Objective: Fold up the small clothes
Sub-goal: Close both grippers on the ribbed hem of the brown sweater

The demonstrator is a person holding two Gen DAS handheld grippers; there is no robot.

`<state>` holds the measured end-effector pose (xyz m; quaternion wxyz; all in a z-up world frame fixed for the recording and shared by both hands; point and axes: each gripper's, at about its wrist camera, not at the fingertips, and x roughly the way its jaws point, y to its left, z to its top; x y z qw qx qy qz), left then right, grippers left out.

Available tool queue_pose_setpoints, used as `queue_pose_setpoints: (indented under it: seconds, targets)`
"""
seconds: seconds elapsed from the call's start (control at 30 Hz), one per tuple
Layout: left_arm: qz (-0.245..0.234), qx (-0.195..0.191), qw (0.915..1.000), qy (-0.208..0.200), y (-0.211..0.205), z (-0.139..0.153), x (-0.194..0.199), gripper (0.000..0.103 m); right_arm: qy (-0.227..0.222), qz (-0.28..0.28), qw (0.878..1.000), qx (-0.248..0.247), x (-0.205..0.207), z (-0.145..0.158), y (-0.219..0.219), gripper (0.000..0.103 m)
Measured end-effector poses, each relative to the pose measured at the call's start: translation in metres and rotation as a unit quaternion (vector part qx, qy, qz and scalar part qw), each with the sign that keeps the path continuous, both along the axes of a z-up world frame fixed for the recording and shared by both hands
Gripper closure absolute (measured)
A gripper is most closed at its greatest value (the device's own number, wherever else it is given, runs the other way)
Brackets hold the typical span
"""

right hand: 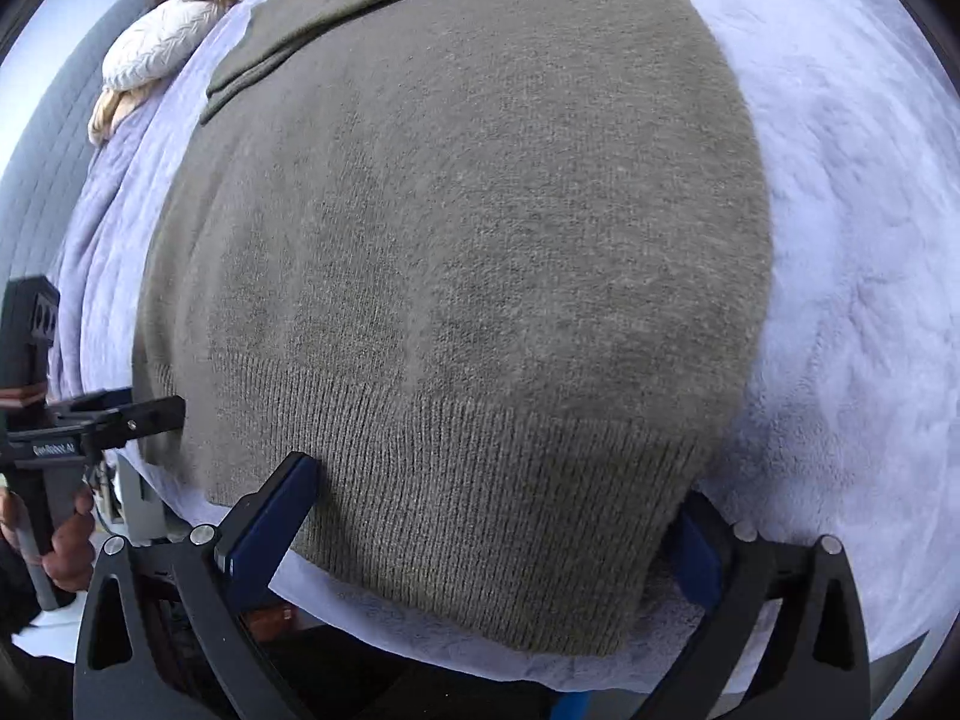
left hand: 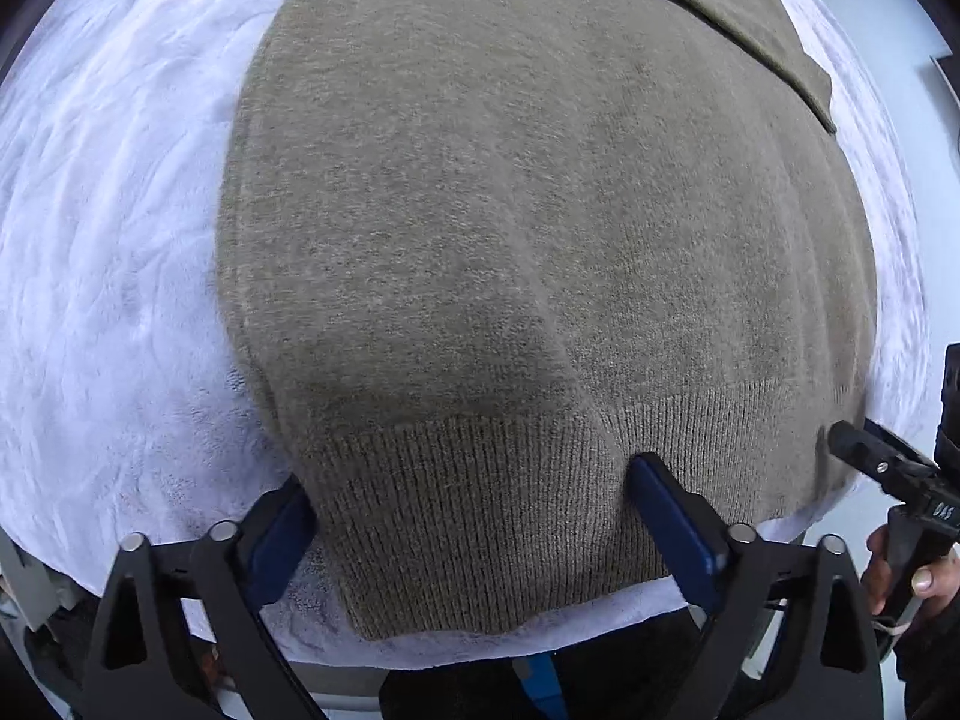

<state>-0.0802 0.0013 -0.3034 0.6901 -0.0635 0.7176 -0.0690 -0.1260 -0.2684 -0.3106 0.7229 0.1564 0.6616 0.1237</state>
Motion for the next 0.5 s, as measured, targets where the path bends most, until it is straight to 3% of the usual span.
queue_pose_setpoints:
  seconds: [0.03,0.1,0.13,0.17,0.2,0.23,0.3,0.5]
  targets:
    - [0.002,0.002,1.0000,-0.002,0.005,0.003,-0.001,0.017,0.005,-0.014,1.000,0.012,0.002,0.000,-0.005,0.000]
    - [-0.001,0.006,1.0000,-0.006,0.009,0.009,-0.001,0.042,0.014,-0.041,0.998,0.037,0.004,-0.001,-0.014,0.000]
    - [-0.005,0.006,0.9999,-0.008,0.013,0.014,-0.001,0.050,0.018,-0.048,0.998,0.043,0.006,-0.002,-0.016,0.000]
    - [-0.007,-0.001,0.9999,-0.008,0.017,0.020,0.000,0.070,0.021,-0.047,0.998,0.035,0.007,-0.001,-0.015,0.007]
    - [-0.008,-0.009,0.9999,-0.007,0.020,0.024,0.001,0.084,0.023,-0.041,0.999,0.015,0.009,0.001,-0.013,0.025]
    - [-0.007,-0.016,0.9998,-0.006,0.021,0.029,0.002,0.085,0.020,-0.030,0.999,-0.008,0.010,0.005,-0.011,0.037]
    - [-0.014,-0.014,0.9997,-0.011,0.022,0.036,0.001,0.087,0.013,-0.026,1.000,0.005,0.012,0.016,-0.009,0.087]
    - [-0.016,-0.026,0.9992,-0.024,0.023,0.052,-0.002,0.088,0.011,-0.051,0.998,0.021,0.012,0.027,-0.013,0.088]
